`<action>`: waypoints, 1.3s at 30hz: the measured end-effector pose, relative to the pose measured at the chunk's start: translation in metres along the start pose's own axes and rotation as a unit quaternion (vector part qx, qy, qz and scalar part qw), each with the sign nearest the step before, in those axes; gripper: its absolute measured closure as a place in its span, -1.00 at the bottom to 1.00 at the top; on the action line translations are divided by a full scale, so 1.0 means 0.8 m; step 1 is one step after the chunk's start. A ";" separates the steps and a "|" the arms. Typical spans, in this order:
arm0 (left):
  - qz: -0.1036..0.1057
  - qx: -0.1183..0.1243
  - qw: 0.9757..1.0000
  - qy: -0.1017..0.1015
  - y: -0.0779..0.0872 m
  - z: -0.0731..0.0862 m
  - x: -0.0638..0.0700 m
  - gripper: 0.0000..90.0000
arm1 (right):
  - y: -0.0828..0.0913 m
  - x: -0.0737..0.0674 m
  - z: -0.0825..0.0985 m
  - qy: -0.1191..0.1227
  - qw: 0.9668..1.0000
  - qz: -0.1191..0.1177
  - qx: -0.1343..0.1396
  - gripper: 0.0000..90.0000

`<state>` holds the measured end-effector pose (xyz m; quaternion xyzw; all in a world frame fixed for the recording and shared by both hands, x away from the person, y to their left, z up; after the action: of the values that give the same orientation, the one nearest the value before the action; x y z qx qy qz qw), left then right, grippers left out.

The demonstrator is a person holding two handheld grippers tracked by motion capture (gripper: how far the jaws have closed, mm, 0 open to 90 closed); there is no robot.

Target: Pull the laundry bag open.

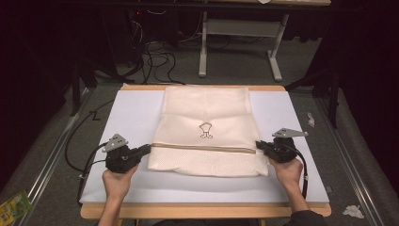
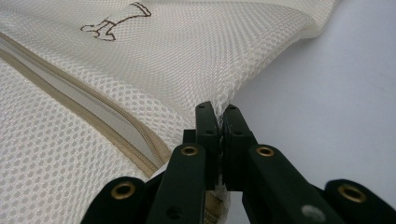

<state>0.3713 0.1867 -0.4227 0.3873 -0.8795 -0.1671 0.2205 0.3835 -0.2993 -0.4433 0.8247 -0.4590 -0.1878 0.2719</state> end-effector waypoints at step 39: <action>-0.015 -0.018 1.000 0.013 0.004 0.014 -0.009 0.94 | 0.000 -0.004 0.006 -0.008 1.000 0.000 0.001 0.97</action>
<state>0.3680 0.1953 -0.4328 0.3983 -0.8677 -0.1813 0.2360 0.3787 -0.2978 -0.4469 0.8236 -0.4610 -0.1941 0.2673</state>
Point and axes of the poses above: each handheld gripper's, and its own axes: y roughly backward along the jaws, z roughly out of its underside, x roughly to its right, the point moved 2 cm from there along -y, roughly forward along the jaws, and after that the axes turned 2 degrees about y, right-handed, at the moved point
